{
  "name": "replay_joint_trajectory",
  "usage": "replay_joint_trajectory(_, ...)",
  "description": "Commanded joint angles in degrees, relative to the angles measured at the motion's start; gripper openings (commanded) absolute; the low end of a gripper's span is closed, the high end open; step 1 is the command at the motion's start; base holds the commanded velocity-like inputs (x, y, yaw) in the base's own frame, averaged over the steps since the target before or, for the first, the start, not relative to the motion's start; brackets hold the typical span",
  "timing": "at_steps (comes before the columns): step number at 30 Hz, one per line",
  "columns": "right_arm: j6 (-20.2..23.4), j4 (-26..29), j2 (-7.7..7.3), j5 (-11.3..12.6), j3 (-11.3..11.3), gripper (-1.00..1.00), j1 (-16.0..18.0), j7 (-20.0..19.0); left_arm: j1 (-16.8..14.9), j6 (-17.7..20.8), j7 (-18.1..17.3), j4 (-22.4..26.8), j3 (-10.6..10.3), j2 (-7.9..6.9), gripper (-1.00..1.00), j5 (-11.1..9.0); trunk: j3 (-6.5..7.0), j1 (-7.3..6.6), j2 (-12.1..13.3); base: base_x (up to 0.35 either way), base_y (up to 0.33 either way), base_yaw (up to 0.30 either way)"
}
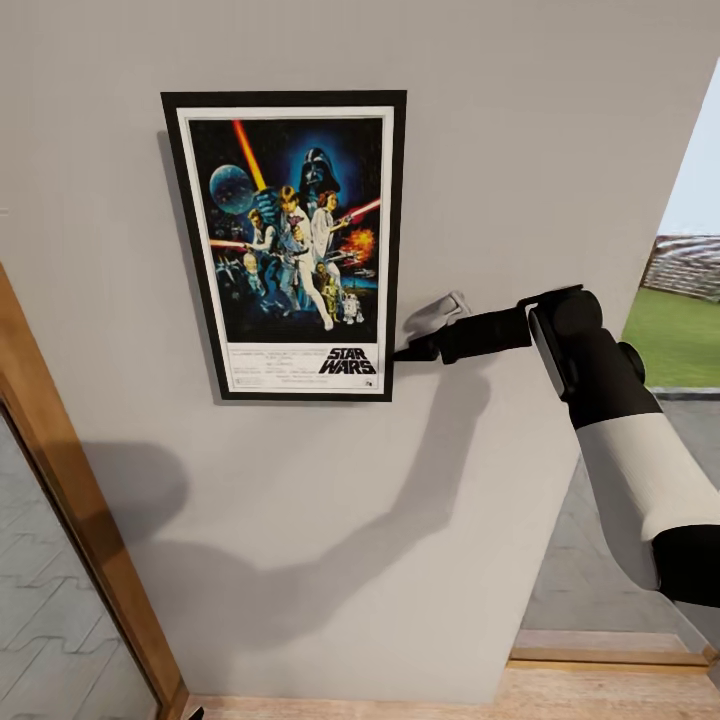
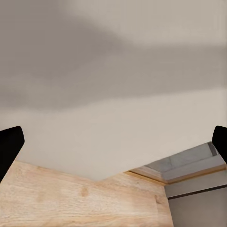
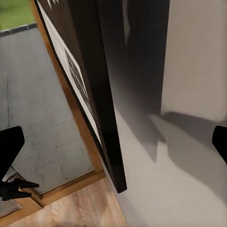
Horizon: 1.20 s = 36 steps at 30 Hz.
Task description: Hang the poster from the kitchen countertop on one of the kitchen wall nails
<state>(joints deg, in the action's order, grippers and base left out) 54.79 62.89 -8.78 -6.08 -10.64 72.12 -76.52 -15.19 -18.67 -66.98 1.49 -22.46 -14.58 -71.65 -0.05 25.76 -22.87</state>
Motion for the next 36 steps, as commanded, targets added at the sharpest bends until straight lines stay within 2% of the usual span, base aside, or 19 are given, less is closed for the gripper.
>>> replay_joint_trajectory(1,0.4,0.0,-0.01,-0.6,0.0,1.00,0.0,-0.6,0.0,-0.3,-0.1,0.0,-0.5,-0.01,1.00,-0.4,-0.03,0.02,0.0,0.000,0.000,0.000)
replay_joint_trajectory(36,0.5,0.1,-0.09,-0.5,0.2,1.00,0.0,-0.6,0.0,-0.4,-0.2,0.0,-0.5,-0.02,1.00,-0.4,-0.03,0.02,0.0,-0.002,0.000,0.000)
